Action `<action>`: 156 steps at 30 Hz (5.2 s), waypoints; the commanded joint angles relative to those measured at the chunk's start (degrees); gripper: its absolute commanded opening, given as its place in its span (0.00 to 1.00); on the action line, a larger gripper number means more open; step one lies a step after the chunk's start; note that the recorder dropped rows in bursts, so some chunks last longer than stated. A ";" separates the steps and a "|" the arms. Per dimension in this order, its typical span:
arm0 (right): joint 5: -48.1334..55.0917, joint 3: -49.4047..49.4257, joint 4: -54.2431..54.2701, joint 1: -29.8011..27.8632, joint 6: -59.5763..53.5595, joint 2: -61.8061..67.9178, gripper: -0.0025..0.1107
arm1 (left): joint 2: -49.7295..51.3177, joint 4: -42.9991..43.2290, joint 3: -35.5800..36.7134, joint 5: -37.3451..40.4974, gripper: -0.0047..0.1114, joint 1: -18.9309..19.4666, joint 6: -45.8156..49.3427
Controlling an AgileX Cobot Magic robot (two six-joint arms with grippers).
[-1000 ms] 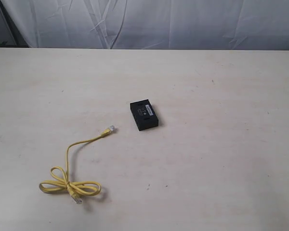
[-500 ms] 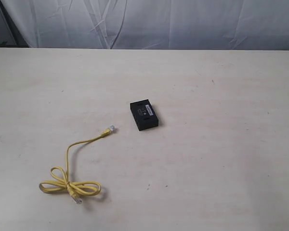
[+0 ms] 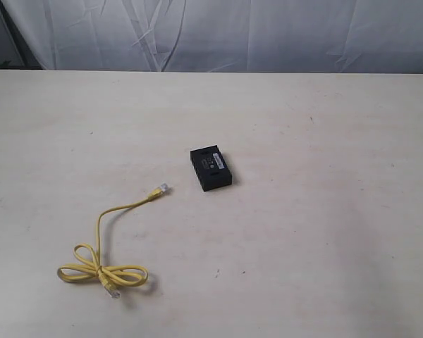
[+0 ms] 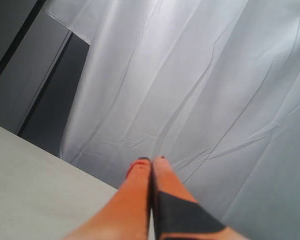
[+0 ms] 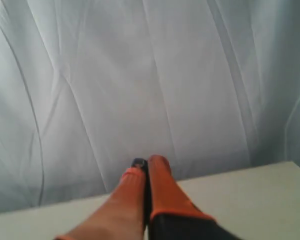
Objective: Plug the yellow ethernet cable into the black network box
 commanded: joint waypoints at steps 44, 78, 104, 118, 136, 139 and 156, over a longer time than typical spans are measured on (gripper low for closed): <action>57.92 -68.45 32.77 12.69 -50.49 95.62 0.01 | 59.22 11.58 -43.03 37.45 0.04 0.00 23.13; 58.94 -73.60 40.28 12.69 -50.17 101.84 0.01 | 103.66 -16.82 -54.51 46.71 0.51 -16.00 78.29; 58.67 -73.60 41.71 12.69 -50.17 101.84 0.01 | 111.45 -16.52 -55.15 30.87 0.47 -21.57 81.12; 58.57 -73.50 41.71 12.69 -50.29 101.84 0.01 | 111.72 -9.23 -55.15 30.02 0.04 -22.94 81.48; 60.01 -73.50 42.01 12.72 -50.29 104.20 0.01 | 103.69 -3.33 -55.15 29.69 0.04 -21.03 89.84; 59.75 -73.50 42.76 13.33 -50.29 105.50 0.01 | 103.80 -3.95 -55.25 29.69 0.04 -21.03 88.70; 55.05 -73.50 42.50 19.72 -51.40 108.78 0.01 | 116.14 2.19 -70.82 42.17 0.04 -23.35 62.43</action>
